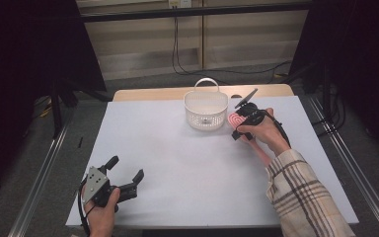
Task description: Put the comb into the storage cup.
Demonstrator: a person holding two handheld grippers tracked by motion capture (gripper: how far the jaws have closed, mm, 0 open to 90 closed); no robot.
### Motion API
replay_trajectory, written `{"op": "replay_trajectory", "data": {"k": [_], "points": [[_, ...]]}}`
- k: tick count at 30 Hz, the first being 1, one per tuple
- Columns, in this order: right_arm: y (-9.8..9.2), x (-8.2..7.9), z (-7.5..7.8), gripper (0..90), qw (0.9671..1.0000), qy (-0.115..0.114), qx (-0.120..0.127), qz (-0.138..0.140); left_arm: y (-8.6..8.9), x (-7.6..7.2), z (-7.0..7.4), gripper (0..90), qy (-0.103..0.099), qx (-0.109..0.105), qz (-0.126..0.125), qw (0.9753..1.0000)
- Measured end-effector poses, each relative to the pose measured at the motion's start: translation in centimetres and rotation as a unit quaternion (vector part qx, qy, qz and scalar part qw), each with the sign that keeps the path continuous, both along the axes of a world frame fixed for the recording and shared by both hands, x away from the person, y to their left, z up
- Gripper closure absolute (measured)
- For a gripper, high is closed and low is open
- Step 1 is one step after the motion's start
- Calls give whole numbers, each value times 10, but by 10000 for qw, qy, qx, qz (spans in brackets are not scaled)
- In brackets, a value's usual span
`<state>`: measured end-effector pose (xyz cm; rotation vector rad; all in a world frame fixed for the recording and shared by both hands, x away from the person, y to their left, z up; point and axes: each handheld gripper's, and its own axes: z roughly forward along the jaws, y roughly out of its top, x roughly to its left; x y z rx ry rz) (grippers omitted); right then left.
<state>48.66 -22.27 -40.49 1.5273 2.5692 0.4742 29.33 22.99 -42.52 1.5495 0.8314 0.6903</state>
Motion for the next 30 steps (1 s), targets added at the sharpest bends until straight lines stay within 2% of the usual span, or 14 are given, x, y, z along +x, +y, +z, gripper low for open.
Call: {"op": "replay_trajectory", "data": {"k": [13,22,30], "points": [[-8,-6,15,193,9997,-200,126,-64,0,0,0,37,-6,16,3,10000],[-9,-9,22,193,9995,-261,186,-69,0,0,0,37,-9,17,2,10000],[-10,-13,30,192,9985,-451,301,-42,0,0,0,37,-7,5,3,10000]]}}
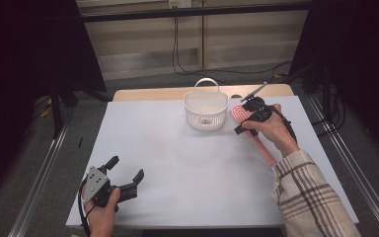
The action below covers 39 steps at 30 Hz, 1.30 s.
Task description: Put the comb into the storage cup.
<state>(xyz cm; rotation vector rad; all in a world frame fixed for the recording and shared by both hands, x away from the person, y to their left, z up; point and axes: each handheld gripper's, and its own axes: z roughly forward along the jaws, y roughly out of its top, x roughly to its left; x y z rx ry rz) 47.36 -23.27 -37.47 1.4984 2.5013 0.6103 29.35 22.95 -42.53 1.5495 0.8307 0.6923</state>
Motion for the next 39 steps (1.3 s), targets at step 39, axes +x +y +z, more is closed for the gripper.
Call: {"op": "replay_trajectory", "data": {"k": [39], "points": [[-2,-20,37,192,9914,-1126,659,30,1,0,0,37,3,-9,12,10000]]}}
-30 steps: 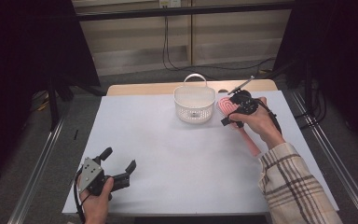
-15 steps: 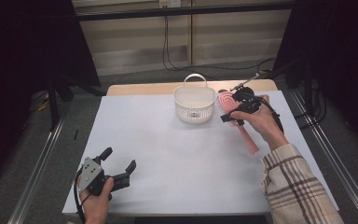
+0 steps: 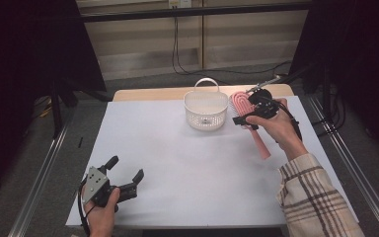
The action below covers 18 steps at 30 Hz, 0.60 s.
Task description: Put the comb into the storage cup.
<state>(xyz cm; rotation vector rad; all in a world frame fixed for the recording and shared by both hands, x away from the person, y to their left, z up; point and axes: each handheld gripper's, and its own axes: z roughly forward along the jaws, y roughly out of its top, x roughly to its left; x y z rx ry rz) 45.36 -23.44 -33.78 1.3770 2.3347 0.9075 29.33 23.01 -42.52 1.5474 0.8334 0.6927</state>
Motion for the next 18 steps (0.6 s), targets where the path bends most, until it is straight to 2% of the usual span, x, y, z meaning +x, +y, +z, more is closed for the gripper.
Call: {"op": "replay_trajectory", "data": {"k": [10,18], "points": [[-1,-5,3,192,9993,-338,133,14,-1,0,0,37,-5,9,11,10000],[2,-7,8,192,9973,-668,320,17,0,0,0,37,-5,-3,2,10000]]}}
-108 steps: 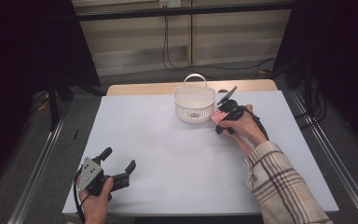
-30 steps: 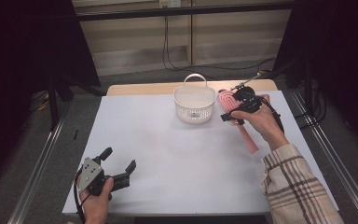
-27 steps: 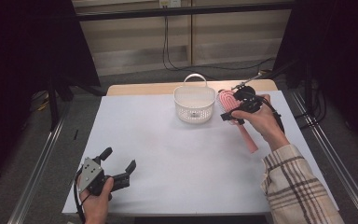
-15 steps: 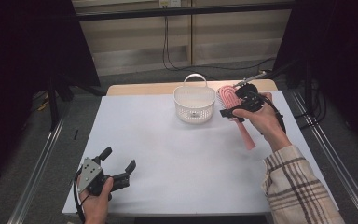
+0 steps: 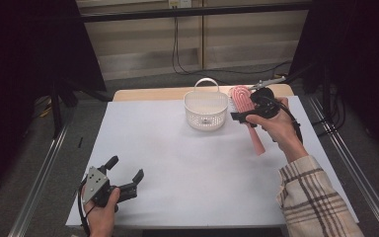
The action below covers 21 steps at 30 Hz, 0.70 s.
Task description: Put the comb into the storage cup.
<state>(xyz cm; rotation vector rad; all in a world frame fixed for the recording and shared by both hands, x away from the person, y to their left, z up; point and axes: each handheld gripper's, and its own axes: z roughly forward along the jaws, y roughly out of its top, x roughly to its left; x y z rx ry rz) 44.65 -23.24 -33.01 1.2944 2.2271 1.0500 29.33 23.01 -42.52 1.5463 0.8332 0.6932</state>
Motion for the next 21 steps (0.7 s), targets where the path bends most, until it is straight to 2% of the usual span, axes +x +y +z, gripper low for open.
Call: {"op": "replay_trajectory", "data": {"k": [12,21], "points": [[2,-2,5,192,9991,-359,219,10,0,0,0,37,-18,4,-2,10000],[1,-3,9,192,9970,-653,397,73,0,0,0,37,-11,1,17,10000]]}}
